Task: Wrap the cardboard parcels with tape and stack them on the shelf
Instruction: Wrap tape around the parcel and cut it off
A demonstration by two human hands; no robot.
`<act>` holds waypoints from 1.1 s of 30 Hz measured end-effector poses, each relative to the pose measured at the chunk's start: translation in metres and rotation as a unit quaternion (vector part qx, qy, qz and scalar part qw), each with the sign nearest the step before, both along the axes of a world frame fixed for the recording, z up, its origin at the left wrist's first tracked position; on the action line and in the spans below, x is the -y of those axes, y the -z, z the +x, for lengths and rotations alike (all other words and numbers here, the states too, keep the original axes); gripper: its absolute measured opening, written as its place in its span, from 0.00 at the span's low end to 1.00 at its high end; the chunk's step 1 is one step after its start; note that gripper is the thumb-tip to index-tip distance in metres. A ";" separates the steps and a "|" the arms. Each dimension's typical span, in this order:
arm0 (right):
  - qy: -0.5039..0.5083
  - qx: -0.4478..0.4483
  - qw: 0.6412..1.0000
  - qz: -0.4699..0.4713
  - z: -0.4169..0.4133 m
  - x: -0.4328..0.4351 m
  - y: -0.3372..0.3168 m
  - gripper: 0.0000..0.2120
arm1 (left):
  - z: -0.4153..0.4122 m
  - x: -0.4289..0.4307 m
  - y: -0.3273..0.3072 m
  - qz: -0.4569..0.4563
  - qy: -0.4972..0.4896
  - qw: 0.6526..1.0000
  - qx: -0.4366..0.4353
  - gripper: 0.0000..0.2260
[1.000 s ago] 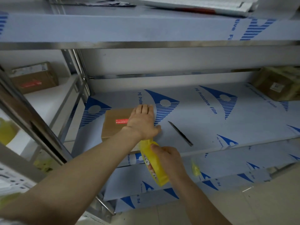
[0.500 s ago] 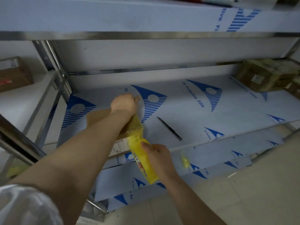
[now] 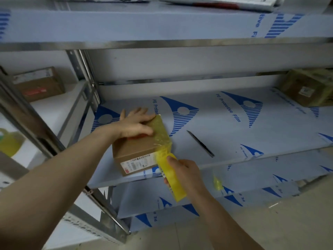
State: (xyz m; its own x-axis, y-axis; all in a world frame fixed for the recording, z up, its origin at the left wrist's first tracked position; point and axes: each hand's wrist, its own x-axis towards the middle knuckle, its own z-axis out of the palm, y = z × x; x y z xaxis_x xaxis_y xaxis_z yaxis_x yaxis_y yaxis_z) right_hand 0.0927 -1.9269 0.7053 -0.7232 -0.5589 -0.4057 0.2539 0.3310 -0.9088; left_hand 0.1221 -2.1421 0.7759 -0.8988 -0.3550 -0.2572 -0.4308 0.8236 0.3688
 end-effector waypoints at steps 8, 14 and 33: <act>0.013 0.026 1.000 -0.007 -0.002 0.002 -0.002 0.18 | 0.014 -0.018 0.025 -0.144 0.156 0.975 -0.057 0.40; -0.007 0.016 1.000 -0.002 0.008 0.005 -0.011 0.33 | 0.026 -0.022 0.029 -0.085 0.161 0.972 -0.148 0.30; -0.009 0.014 1.000 -0.011 0.016 0.020 -0.015 0.30 | 0.023 -0.032 0.047 -0.208 0.114 0.949 -0.208 0.34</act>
